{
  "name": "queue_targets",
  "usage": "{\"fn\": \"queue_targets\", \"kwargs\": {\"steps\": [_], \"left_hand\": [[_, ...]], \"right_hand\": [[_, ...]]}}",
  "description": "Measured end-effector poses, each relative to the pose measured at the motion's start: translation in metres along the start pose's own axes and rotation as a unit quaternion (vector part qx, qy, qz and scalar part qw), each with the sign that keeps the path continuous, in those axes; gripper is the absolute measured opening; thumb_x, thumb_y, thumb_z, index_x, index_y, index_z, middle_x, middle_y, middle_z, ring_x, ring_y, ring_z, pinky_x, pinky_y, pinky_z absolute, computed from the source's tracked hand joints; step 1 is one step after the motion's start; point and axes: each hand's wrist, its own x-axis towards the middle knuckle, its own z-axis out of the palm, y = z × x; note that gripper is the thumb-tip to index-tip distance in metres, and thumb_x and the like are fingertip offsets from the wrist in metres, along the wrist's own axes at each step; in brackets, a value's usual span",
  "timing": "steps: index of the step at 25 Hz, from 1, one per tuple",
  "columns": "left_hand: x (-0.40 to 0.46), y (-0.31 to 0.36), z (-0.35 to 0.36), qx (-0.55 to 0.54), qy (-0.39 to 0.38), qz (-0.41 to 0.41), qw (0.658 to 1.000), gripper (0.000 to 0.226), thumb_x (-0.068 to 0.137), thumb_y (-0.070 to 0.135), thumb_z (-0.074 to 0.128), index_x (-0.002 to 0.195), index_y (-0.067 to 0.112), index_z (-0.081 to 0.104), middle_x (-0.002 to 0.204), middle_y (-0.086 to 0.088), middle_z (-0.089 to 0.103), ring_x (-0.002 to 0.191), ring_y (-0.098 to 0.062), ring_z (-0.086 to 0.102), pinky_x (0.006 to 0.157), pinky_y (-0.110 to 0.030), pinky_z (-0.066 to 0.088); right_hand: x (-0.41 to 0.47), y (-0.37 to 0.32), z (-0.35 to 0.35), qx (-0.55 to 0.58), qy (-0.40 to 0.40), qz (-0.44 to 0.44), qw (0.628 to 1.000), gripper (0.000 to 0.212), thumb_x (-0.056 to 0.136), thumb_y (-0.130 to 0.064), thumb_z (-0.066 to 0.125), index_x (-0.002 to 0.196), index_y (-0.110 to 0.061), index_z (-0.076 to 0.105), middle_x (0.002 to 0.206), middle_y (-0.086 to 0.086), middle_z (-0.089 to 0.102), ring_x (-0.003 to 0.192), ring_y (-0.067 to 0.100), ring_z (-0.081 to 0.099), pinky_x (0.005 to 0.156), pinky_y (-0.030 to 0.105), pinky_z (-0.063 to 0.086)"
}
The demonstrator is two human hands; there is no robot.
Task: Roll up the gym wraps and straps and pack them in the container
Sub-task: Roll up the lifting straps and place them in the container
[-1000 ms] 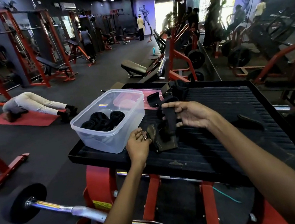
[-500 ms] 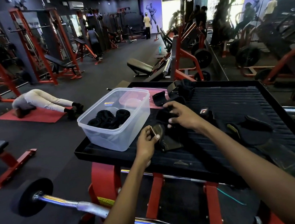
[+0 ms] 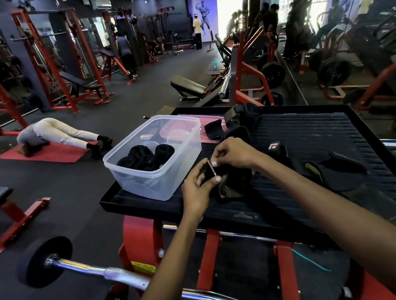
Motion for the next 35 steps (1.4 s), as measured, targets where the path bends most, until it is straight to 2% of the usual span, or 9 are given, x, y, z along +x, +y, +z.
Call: {"fn": "queue_targets", "kwargs": {"steps": [5,11,14,18,22,25,28,33,35], "left_hand": [[0.002,-0.005,-0.008,0.063,0.046,0.012,0.997,0.05,0.066,0.009,0.079,0.109,0.029,0.064,0.12,-0.003,0.064,0.114,-0.015,0.059,0.103,-0.04,0.046],[-0.002,0.002,-0.004,0.094,0.046,0.025,0.994,0.09,0.066,-0.007,0.077,0.141,0.016,0.033,0.112,-0.002,0.06,0.101,-0.015,0.061,0.084,-0.021,0.052],[-0.001,-0.001,-0.005,0.097,0.012,0.03,0.995,0.117,0.062,-0.015,0.076,0.149,0.026,0.009,0.111,-0.002,0.058,0.094,-0.012,0.064,0.08,-0.023,0.055],[0.0,-0.004,-0.006,0.064,-0.029,0.019,0.997,0.129,0.063,-0.02,0.072,0.147,0.039,-0.005,0.128,-0.009,0.052,0.093,-0.024,0.065,0.089,-0.049,0.053],[-0.003,-0.004,-0.005,0.082,-0.018,-0.001,0.996,0.132,0.064,-0.016,0.074,0.146,0.038,-0.014,0.126,-0.009,0.055,0.095,-0.02,0.066,0.087,-0.036,0.055],[0.002,-0.006,-0.005,0.144,-0.017,-0.017,0.989,0.127,0.052,0.013,0.087,0.149,0.029,0.007,0.123,-0.01,0.056,0.112,-0.021,0.06,0.099,-0.04,0.048],[0.005,-0.011,-0.001,0.203,-0.047,-0.028,0.978,0.083,0.047,0.04,0.085,0.121,0.034,0.049,0.118,-0.006,0.06,0.11,-0.017,0.061,0.098,-0.046,0.049],[0.002,-0.004,0.007,0.274,-0.015,0.018,0.961,0.078,0.062,0.019,0.084,0.132,0.02,0.047,0.122,0.002,0.049,0.112,-0.012,0.053,0.099,-0.03,0.045],[0.001,-0.003,0.009,0.285,-0.013,0.024,0.958,0.079,0.064,0.02,0.083,0.133,0.02,0.046,0.119,0.006,0.043,0.112,-0.01,0.05,0.099,-0.025,0.042]], "right_hand": [[0.005,-0.009,0.03,-0.017,0.068,-0.028,0.997,0.009,0.086,-0.012,0.059,0.085,-0.016,0.052,0.083,0.0,0.059,0.085,0.026,0.056,0.082,0.038,0.046],[-0.007,-0.004,0.028,-0.193,0.039,-0.049,0.979,0.052,0.075,-0.065,0.059,0.096,-0.017,0.059,0.097,0.0,0.049,0.099,0.015,0.037,0.088,0.037,0.031],[-0.009,-0.007,0.028,-0.229,0.022,-0.041,0.972,0.059,0.071,-0.057,0.069,0.103,-0.01,0.059,0.106,0.008,0.052,0.102,0.023,0.047,0.086,0.034,0.038],[-0.013,-0.008,0.031,-0.194,0.043,-0.051,0.979,0.068,0.069,-0.04,0.078,0.119,-0.006,0.047,0.12,0.014,0.044,0.105,0.03,0.051,0.085,0.036,0.042],[-0.016,-0.01,0.034,-0.241,0.041,-0.086,0.966,0.045,0.082,-0.031,0.067,0.12,-0.011,0.051,0.114,0.015,0.044,0.096,0.033,0.055,0.079,0.036,0.042],[-0.019,-0.012,0.04,-0.135,0.094,-0.058,0.985,0.024,0.089,-0.029,0.06,0.103,-0.01,0.062,0.098,0.009,0.051,0.088,0.024,0.053,0.072,0.03,0.035],[-0.02,-0.009,0.038,0.011,0.131,-0.025,0.991,0.015,0.085,-0.023,0.065,0.078,-0.01,0.062,0.072,0.005,0.058,0.072,0.019,0.055,0.065,0.029,0.039],[-0.028,0.001,0.024,0.16,0.216,-0.008,0.963,0.007,0.08,-0.015,0.072,0.079,-0.009,0.069,0.06,0.001,0.058,0.055,0.008,0.05,0.055,0.014,0.039],[-0.027,0.007,0.021,0.205,0.227,0.003,0.952,0.005,0.079,-0.015,0.072,0.077,-0.015,0.068,0.059,-0.001,0.056,0.056,0.011,0.051,0.06,0.026,0.046]]}}
